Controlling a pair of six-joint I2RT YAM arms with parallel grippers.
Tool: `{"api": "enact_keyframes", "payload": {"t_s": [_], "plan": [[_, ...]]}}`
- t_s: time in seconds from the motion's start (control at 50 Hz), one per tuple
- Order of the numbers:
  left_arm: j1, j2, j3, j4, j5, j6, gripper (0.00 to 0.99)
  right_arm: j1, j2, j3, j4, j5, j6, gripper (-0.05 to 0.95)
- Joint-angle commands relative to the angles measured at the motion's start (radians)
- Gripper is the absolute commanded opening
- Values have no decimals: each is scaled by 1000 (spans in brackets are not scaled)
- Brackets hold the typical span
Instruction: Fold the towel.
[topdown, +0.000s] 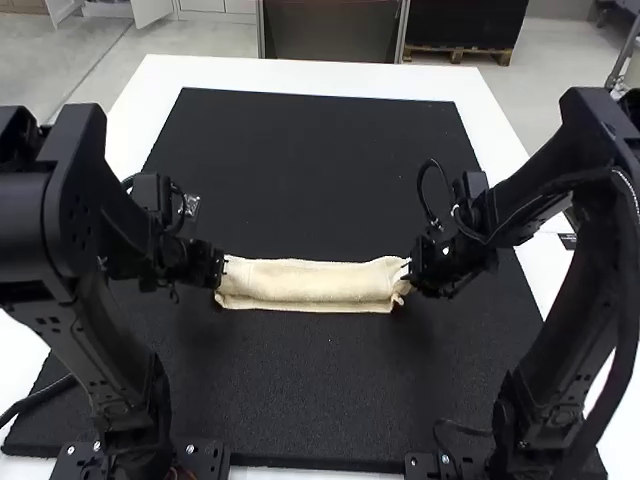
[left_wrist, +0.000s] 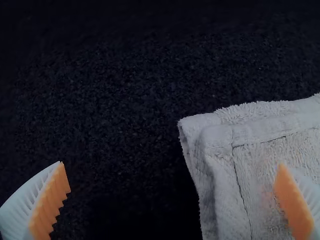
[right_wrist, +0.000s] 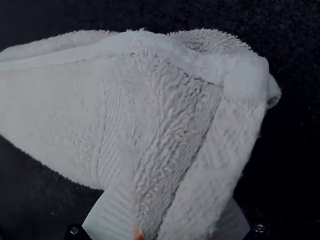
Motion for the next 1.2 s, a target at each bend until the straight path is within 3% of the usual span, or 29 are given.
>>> {"api": "enact_keyframes", "payload": {"t_s": [0.0, 0.2, 0.32, 0.38, 1.18], "plan": [[17, 2, 15, -1, 21, 9, 959, 3, 10, 4, -3, 13, -20, 225], [29, 2, 15, -9, 32, 16, 959, 3, 10, 7, -2, 12, -14, 238], [35, 2, 17, -9, 36, 18, 959, 1, 10, 5, 3, 13, -2, 107], [35, 2, 17, -9, 36, 18, 959, 1, 10, 5, 6, 13, -5, -20], [44, 2, 17, -17, 41, 24, 959, 0, -77, 102, -49, 28, -8, -20]]}}
